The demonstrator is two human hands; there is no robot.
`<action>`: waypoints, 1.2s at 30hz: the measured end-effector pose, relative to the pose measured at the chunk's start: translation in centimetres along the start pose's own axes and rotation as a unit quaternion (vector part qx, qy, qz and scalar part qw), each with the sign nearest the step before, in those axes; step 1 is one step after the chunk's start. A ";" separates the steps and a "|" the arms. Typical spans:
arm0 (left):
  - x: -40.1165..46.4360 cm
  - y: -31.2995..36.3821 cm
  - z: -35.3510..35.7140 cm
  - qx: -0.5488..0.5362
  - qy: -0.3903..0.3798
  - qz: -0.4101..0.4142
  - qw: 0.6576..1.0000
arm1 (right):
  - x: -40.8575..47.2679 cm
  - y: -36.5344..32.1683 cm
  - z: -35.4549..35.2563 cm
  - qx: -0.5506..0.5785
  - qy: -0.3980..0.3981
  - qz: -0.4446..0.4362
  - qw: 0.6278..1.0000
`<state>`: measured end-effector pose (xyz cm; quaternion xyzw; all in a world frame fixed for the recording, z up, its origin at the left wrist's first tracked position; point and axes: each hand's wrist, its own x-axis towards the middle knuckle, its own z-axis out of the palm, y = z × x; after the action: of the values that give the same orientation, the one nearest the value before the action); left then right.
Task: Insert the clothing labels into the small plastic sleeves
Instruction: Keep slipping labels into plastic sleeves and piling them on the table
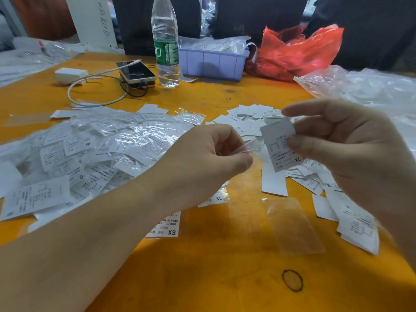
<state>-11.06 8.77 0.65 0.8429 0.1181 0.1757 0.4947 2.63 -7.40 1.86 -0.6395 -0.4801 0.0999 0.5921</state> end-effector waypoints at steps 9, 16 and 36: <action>0.0 -0.1 0.0 0.013 -0.008 0.006 1.000 | 0.1 -0.1 -0.3 0.005 -0.008 0.016 1.000; 0.0 0.0 0.1 0.020 -0.014 0.002 1.000 | 0.2 -0.3 -0.2 -0.002 0.011 0.008 1.000; -0.2 0.0 0.4 0.039 -0.059 -0.003 0.997 | 0.1 -0.2 0.1 0.035 -0.003 0.002 0.999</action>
<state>-11.10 8.38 0.43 0.8699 0.0984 0.1193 0.4683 2.55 -7.28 2.08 -0.6190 -0.4767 0.1194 0.6127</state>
